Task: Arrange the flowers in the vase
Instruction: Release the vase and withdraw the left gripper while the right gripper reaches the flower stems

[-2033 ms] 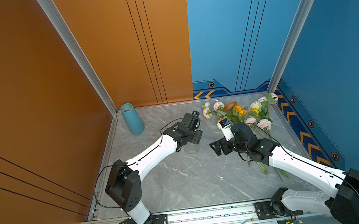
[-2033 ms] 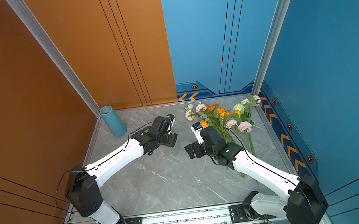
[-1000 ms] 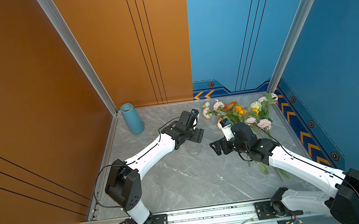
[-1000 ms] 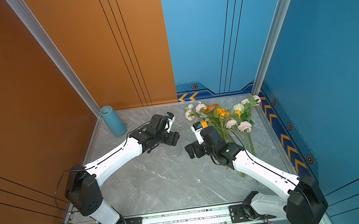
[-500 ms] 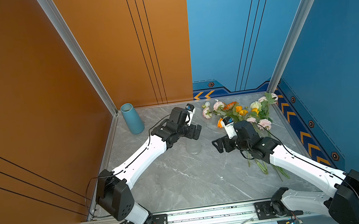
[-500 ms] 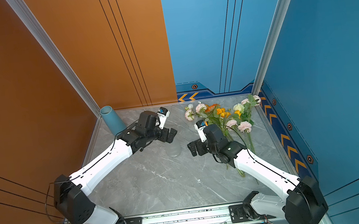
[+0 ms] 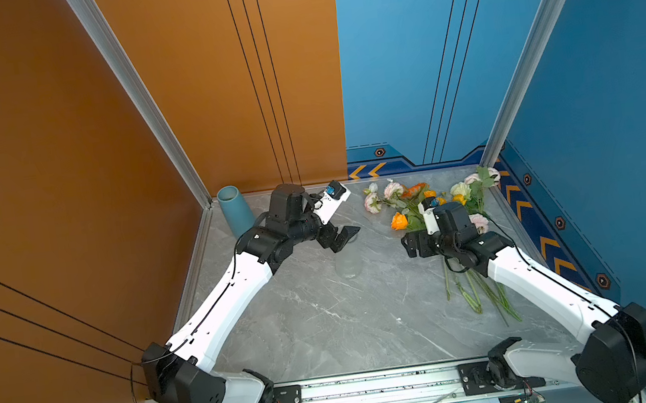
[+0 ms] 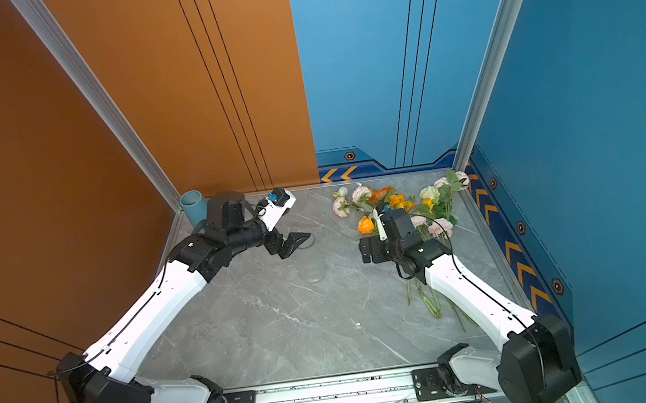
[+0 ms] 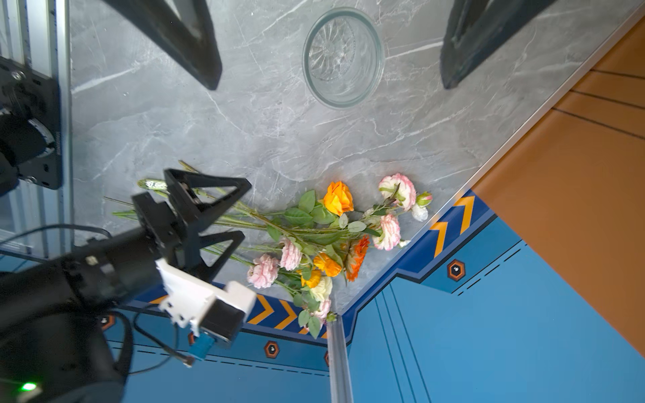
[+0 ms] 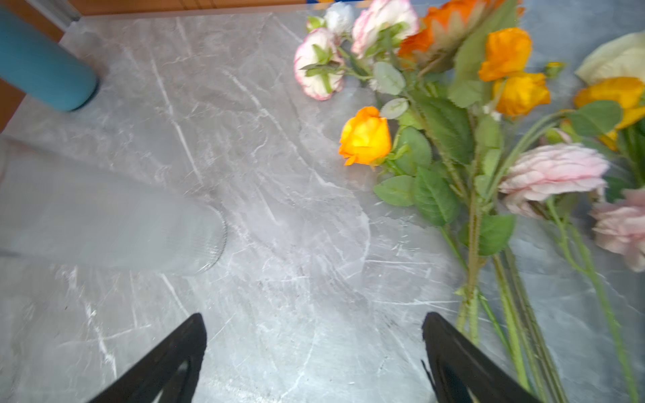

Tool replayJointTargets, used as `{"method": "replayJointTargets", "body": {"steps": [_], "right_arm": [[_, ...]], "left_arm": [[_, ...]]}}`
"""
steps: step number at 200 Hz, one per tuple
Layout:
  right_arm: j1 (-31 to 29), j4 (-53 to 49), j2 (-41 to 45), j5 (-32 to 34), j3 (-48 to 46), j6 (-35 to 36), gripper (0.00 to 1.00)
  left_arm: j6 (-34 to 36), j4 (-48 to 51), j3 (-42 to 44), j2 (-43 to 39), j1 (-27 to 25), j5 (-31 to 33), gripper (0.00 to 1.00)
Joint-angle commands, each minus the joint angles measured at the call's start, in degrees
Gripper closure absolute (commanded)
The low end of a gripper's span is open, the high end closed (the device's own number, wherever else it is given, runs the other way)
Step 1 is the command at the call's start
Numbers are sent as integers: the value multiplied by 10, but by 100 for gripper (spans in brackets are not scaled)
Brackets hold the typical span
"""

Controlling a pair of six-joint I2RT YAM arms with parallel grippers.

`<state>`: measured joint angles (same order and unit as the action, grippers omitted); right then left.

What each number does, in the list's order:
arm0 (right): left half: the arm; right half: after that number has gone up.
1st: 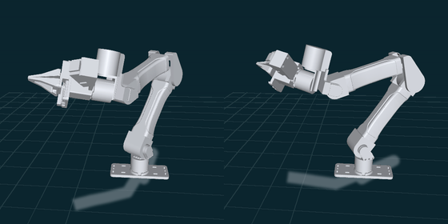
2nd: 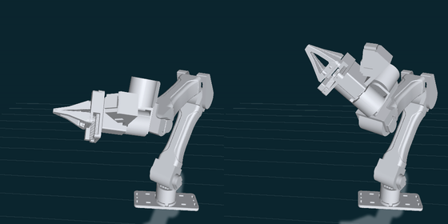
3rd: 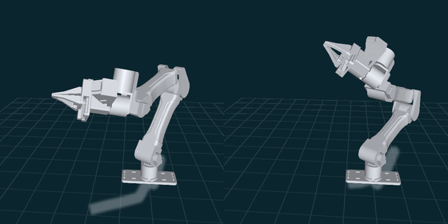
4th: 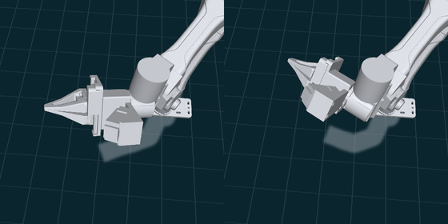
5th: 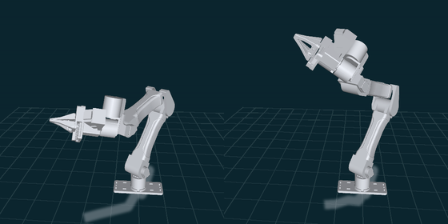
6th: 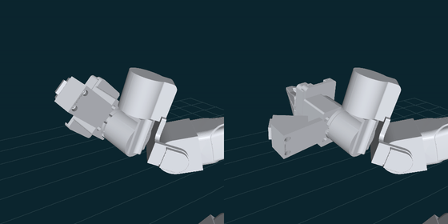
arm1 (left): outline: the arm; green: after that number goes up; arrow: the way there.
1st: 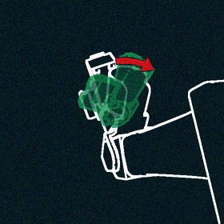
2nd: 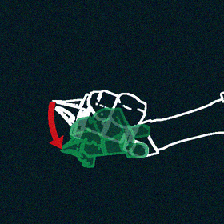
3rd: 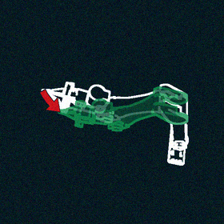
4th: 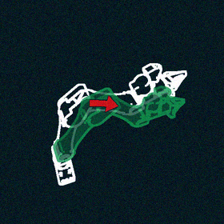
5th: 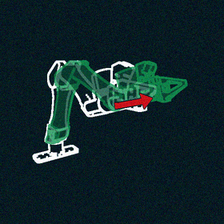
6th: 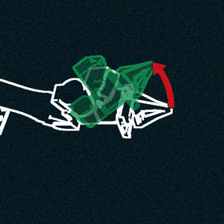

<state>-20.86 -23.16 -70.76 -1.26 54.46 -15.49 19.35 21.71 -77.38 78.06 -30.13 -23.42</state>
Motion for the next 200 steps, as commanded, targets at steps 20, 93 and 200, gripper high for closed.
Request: {"method": "replayJointTargets", "body": {"steps": [20, 93, 200], "right_arm": [[75, -81, -37, 62, 27, -17, 17], [116, -76, -138, 50, 6, 10, 53], [151, -50, -176, 23, -49, -5, 70]], "left_arm": [[47, -73, 85, -67, -96, -40, 2], [102, -42, 94, 6, -302, 200, 2], [101, -35, 87, 42, -312, 211, 2]]}}
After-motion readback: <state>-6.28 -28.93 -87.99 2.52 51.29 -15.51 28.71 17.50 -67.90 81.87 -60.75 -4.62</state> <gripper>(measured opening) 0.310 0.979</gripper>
